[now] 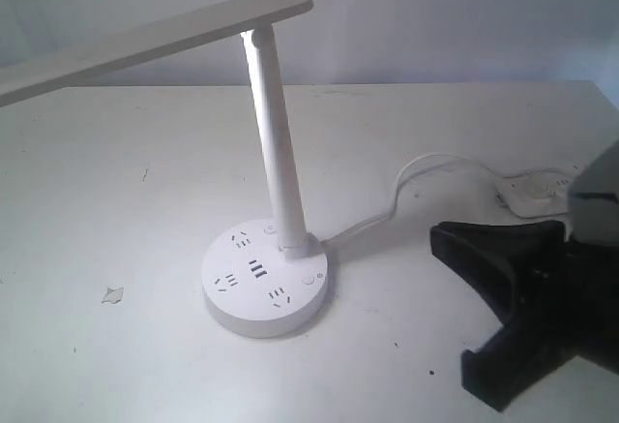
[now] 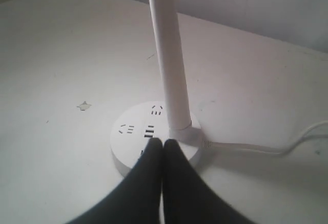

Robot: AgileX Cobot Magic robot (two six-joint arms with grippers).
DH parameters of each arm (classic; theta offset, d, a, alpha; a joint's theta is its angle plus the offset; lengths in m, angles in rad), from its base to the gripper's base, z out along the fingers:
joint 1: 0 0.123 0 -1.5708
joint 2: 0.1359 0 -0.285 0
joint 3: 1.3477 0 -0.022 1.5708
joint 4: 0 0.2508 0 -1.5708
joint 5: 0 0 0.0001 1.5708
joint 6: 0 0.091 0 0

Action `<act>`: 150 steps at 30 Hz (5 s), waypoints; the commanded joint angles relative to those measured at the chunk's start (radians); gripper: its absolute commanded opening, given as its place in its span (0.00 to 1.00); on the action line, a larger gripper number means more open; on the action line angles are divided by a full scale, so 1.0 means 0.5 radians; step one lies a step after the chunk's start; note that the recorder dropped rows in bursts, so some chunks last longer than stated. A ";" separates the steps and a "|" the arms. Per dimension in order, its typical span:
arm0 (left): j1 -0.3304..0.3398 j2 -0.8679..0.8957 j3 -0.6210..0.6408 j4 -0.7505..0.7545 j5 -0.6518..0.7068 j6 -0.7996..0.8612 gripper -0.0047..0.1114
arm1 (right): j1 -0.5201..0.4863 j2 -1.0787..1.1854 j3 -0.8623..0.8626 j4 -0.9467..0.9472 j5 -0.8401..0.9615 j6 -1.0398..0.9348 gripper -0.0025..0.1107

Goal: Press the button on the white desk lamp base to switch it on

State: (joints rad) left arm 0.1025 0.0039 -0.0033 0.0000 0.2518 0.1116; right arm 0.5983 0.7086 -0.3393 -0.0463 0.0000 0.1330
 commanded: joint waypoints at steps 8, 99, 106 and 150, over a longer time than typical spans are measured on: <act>-0.018 -0.008 0.007 -0.012 0.002 -0.005 0.04 | -0.004 -0.495 0.077 -0.013 0.334 -0.154 0.02; -0.018 -0.008 0.007 -0.012 0.002 -0.005 0.04 | -1.441 -1.417 0.679 -0.170 0.705 0.017 0.02; -0.018 -0.008 0.007 -0.012 0.002 -0.005 0.04 | -1.441 -1.417 0.679 -0.170 0.705 0.000 0.02; -0.018 -0.008 0.007 -0.012 0.002 -0.005 0.04 | -1.441 -1.417 0.679 -0.170 0.700 0.004 0.02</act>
State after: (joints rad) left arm 0.1025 0.0039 -0.0033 0.0000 0.2518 0.1116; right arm -0.1274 0.0053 -0.0044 -0.1324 0.3580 0.1365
